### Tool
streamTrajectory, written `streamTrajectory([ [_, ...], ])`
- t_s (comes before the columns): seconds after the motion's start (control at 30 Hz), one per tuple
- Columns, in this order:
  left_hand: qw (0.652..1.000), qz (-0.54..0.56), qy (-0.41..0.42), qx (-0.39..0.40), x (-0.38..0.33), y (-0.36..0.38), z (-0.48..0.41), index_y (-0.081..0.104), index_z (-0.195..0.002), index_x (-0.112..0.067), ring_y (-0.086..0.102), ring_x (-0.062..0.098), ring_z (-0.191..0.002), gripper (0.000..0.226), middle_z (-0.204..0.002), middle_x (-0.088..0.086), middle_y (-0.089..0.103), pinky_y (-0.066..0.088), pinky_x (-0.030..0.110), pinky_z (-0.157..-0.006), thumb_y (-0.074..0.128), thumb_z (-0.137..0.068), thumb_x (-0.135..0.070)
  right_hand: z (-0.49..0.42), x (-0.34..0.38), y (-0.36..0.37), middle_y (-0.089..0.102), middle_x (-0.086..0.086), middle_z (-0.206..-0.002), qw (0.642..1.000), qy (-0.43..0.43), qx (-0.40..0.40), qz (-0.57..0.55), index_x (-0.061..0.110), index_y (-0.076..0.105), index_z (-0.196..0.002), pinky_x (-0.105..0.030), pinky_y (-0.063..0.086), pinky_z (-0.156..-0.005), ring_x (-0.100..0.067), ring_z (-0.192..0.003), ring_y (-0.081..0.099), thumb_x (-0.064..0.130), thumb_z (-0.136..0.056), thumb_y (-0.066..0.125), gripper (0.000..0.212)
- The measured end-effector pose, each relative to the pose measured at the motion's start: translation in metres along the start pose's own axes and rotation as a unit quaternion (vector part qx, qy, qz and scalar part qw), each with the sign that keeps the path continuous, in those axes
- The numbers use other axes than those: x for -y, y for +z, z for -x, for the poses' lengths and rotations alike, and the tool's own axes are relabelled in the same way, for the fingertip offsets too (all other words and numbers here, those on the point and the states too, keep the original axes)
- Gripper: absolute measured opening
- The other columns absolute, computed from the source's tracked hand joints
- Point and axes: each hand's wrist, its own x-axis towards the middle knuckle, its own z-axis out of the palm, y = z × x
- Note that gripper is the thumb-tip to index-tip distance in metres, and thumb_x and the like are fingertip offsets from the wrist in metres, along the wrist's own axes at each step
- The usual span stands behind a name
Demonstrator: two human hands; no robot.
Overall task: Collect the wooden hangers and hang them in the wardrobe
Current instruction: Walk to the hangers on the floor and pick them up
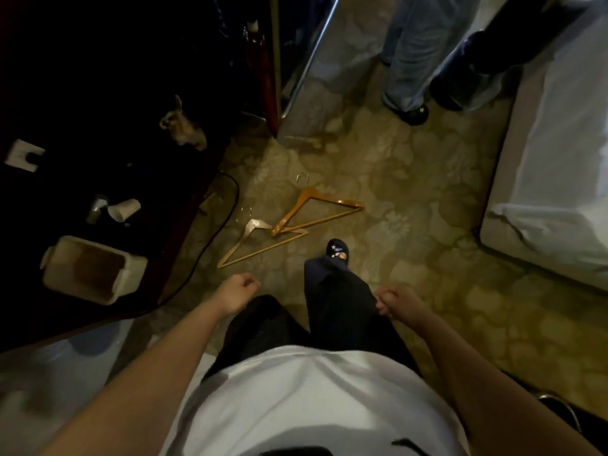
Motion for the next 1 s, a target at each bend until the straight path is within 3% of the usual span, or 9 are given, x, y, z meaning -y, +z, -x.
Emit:
streamTrajectory([
  [0.1,0.999,0.033,-0.002,0.015,-0.046,0.021,-0.028,0.058,-0.085,-0.016,0.055,0.022,-0.086,0.016,-0.088,0.011,0.058,0.040,0.028,-0.077,0.046,-0.096,-0.013,-0.045,0.013,-0.047,0.059,-0.006,-0.073,0.999,-0.006,0.008,0.033,0.012,0.057,-0.072,-0.036,0.051,-0.072,-0.018,-0.069,0.058,0.015,-0.095,0.047,0.025],
  [0.2,0.998,0.058,-0.007,-0.003,-0.077,0.032,-0.066,0.061,-0.102,-0.005,0.053,0.019,-0.084,0.019,-0.087,0.007,0.057,0.038,0.025,-0.067,0.046,-0.096,-0.014,-0.093,0.040,-0.072,0.061,-0.001,-0.077,0.994,-0.028,0.036,0.095,0.010,0.060,-0.091,-0.026,0.048,-0.066,-0.014,-0.070,0.060,0.022,-0.096,0.045,0.020],
  [0.33,0.993,0.114,-0.008,-0.020,-0.092,0.038,-0.128,0.059,-0.100,-0.004,0.051,0.017,-0.075,0.014,-0.082,0.006,0.056,0.036,0.017,-0.058,0.046,-0.095,-0.009,-0.169,0.075,-0.076,0.066,-0.013,-0.089,0.983,-0.058,0.078,0.153,0.002,0.062,-0.102,-0.042,0.052,-0.082,-0.029,-0.087,0.065,0.016,-0.095,0.046,0.023],
  [0.43,0.991,0.131,-0.018,-0.019,-0.088,0.041,-0.185,0.060,-0.099,-0.003,0.057,0.025,-0.081,0.015,-0.084,0.012,0.061,0.043,0.030,-0.070,0.048,-0.094,-0.012,-0.236,0.094,-0.066,0.064,-0.014,-0.082,0.983,-0.065,0.079,0.152,0.014,0.061,-0.085,-0.048,0.052,-0.085,-0.035,-0.086,0.065,0.011,-0.090,0.050,0.012],
  [0.6,0.991,0.133,-0.006,-0.008,-0.058,0.039,-0.291,0.058,-0.087,-0.013,0.058,0.022,-0.084,0.007,-0.085,0.011,0.062,0.044,0.030,-0.077,0.051,-0.091,-0.014,-0.351,0.115,-0.027,0.054,-0.006,-0.073,0.990,-0.048,0.072,0.110,0.007,0.056,-0.084,-0.026,0.046,-0.064,-0.019,-0.068,0.054,-0.003,-0.089,0.050,0.012],
  [0.67,0.990,0.142,0.001,-0.018,-0.037,0.039,-0.334,0.057,-0.082,-0.019,0.058,0.021,-0.083,0.008,-0.085,0.012,0.063,0.046,0.032,-0.078,0.052,-0.086,-0.023,-0.404,0.109,0.003,0.057,-0.009,-0.084,0.988,-0.063,0.080,0.112,0.008,0.061,-0.088,-0.037,0.051,-0.075,-0.027,-0.079,0.059,0.001,-0.089,0.052,0.011],
  [0.8,0.993,0.097,-0.042,-0.043,0.022,0.052,-0.419,0.060,-0.105,-0.002,0.060,0.029,-0.095,0.018,-0.100,0.022,0.064,0.039,0.025,-0.076,0.051,-0.092,-0.011,-0.495,0.088,0.062,0.060,-0.008,-0.097,0.977,-0.073,0.105,0.168,0.004,0.062,-0.111,-0.041,0.049,-0.094,-0.035,-0.105,0.060,0.010,-0.088,0.054,0.025],
  [0.93,0.996,0.065,-0.050,-0.040,0.069,0.075,-0.495,0.053,-0.122,-0.004,0.058,0.037,-0.111,0.031,-0.117,0.024,0.062,0.047,0.041,-0.095,0.052,-0.093,-0.015,-0.568,0.051,0.109,0.063,-0.011,-0.100,0.975,-0.077,0.082,0.192,0.005,0.061,-0.112,-0.020,0.047,-0.075,-0.025,-0.097,0.060,0.015,-0.088,0.057,0.026],
  [1.0,0.997,0.032,-0.045,-0.048,0.082,0.087,-0.526,0.048,-0.130,-0.010,0.054,0.035,-0.116,0.038,-0.124,0.019,0.058,0.045,0.042,-0.098,0.052,-0.093,-0.017,-0.599,0.032,0.123,0.061,-0.010,-0.101,0.972,-0.101,0.052,0.206,0.006,0.059,-0.114,-0.022,0.046,-0.073,-0.024,-0.097,0.059,0.020,-0.085,0.063,0.032],
])
